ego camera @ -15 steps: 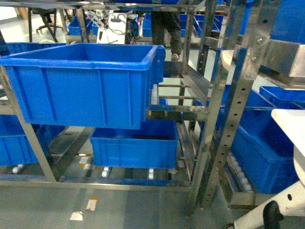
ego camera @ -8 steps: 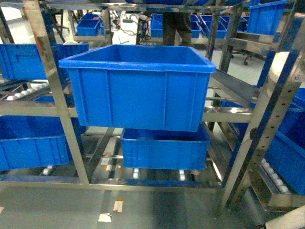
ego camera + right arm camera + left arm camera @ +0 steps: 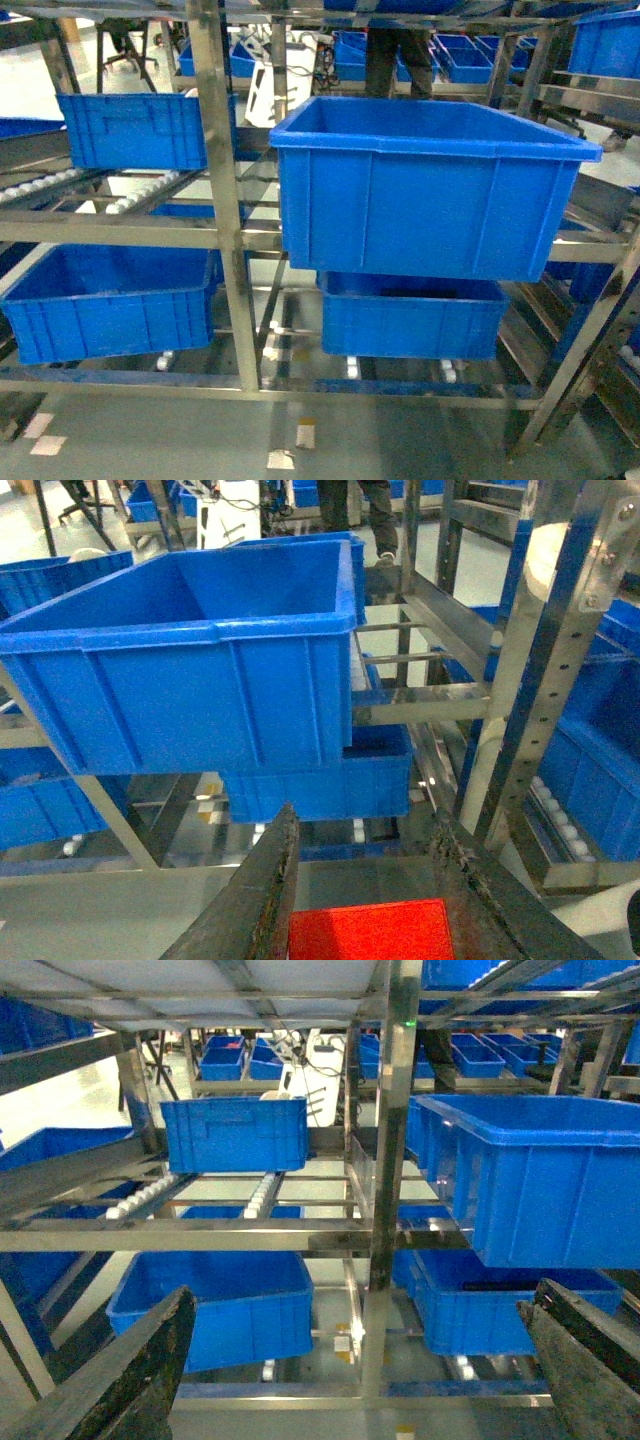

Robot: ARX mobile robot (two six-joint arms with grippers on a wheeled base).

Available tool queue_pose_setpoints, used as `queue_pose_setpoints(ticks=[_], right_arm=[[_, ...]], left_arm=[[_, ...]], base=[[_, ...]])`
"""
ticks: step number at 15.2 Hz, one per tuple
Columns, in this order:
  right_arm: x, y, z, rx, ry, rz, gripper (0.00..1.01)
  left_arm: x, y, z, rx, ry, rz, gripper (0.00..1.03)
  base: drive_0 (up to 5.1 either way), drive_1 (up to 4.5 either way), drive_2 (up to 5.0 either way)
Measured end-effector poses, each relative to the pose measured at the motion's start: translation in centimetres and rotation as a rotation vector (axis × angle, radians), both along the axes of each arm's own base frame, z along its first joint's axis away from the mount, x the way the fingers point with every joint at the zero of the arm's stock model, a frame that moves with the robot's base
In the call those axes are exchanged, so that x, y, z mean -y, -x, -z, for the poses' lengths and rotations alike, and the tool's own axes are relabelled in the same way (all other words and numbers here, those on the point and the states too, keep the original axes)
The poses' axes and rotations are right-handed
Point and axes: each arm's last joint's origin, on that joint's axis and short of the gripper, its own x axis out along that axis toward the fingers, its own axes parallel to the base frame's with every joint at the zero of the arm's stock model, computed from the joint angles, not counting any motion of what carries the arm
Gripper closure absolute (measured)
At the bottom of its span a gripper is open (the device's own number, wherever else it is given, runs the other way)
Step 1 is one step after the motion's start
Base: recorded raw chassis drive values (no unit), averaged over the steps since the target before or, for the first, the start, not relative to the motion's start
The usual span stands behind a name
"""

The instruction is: Place magnetic block on left shelf second layer

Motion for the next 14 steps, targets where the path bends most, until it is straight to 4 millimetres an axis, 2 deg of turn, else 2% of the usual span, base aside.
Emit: queue_pose_setpoints(ticks=[3, 14], right_arm=[[0.04, 0.04, -0.03, 0.001, 0.001, 0.006, 0.68], [0.04, -0.01, 0.04, -0.005, 0.0, 0.006, 0.68]], left_arm=[[0.01, 0.0, 0.01, -0.001, 0.0, 0.005, 0.05], [0.01, 0.0, 0.01, -0.001, 0.0, 0.003, 0.05]], base=[[-5.1, 2.26, 2.3], [0.0, 4.28, -4.3]])
